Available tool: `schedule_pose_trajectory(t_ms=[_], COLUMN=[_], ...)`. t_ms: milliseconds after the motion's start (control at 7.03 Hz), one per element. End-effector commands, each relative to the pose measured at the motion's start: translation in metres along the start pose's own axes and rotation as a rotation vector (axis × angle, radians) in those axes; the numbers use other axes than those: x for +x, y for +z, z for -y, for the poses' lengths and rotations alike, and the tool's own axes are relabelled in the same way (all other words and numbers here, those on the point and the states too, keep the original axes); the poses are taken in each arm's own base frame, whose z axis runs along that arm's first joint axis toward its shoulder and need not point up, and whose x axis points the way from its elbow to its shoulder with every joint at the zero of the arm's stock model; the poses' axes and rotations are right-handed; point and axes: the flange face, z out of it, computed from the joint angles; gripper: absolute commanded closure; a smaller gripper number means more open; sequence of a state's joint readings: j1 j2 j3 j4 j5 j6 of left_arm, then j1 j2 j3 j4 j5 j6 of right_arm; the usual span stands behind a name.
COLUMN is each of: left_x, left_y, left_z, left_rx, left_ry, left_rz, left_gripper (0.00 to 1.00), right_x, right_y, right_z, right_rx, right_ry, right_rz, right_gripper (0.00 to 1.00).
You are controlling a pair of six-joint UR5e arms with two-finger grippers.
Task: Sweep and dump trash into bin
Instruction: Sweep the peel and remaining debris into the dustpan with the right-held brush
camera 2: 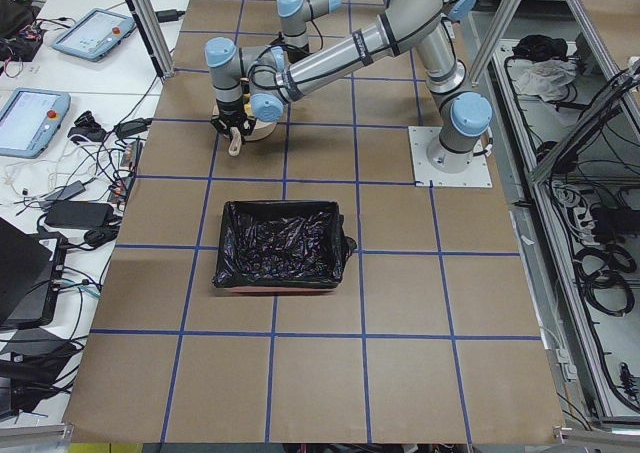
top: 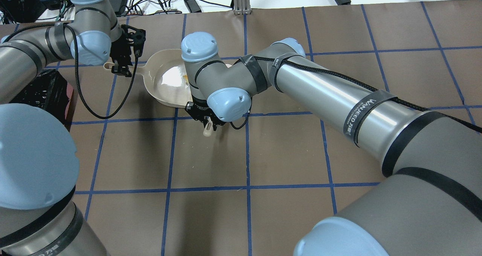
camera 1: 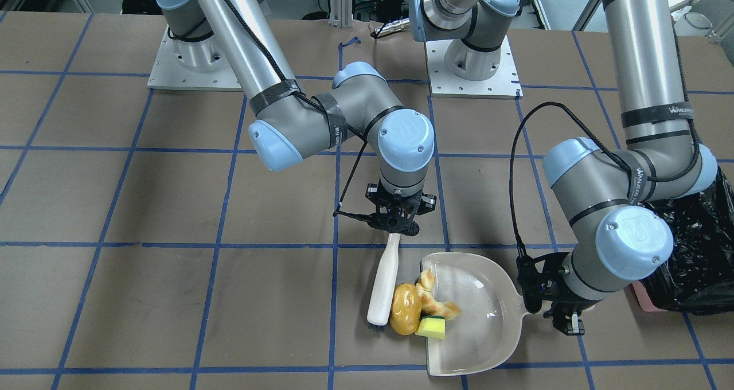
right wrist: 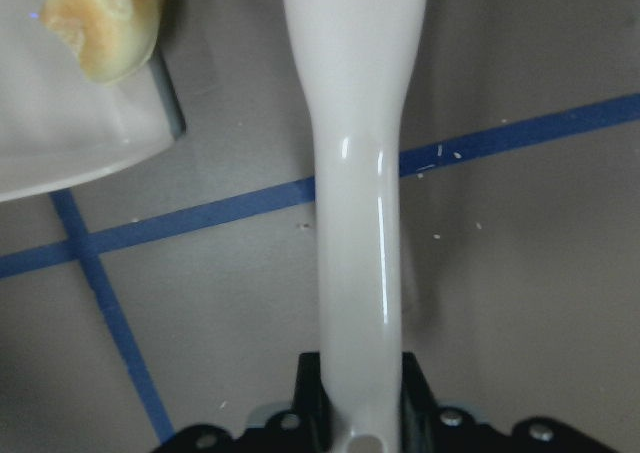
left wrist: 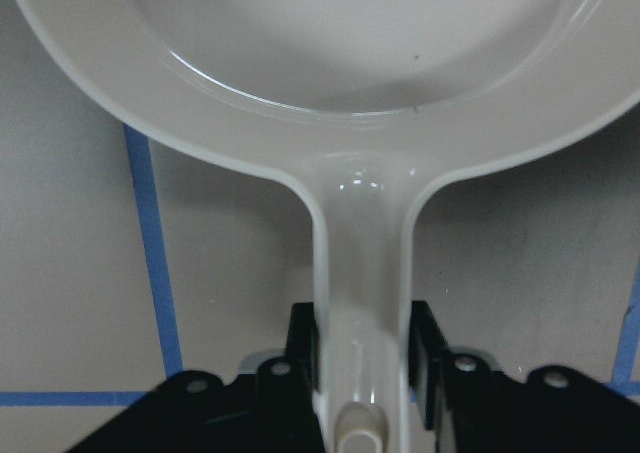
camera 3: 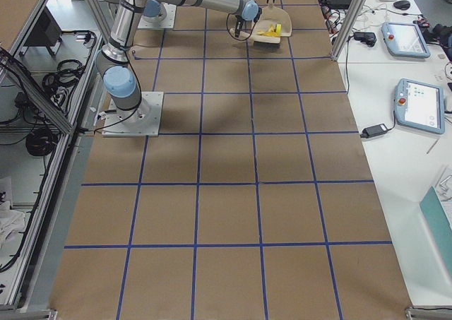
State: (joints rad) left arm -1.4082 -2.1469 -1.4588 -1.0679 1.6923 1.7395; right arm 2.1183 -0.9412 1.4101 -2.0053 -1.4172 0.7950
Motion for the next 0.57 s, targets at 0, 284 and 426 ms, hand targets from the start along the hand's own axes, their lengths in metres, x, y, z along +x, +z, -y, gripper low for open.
schedule_pose_trajectory(t_ms=[0,284,426], left_x=[0.000,0.000,0.000], left_y=[-0.005,-0.004,-0.004], left_z=[0.000,-0.003,-0.004], left_rx=[-0.001,0.001,0.002], left_ry=[0.004,0.002,0.002], left_rz=[0.007,0.007,0.007], left_gripper=[0.82,0.82,0.82], right_x=[-0.022,-0.038,-0.045], right_y=[-0.006,0.002,-0.003], right_z=[-0.012,-0.016,-0.020], right_rx=[-0.008,0.014,0.016], right_ry=[-0.015,-0.020,-0.031], right_rz=[0.050,0.123,0.160], right_gripper=[0.98,0.98,0.98])
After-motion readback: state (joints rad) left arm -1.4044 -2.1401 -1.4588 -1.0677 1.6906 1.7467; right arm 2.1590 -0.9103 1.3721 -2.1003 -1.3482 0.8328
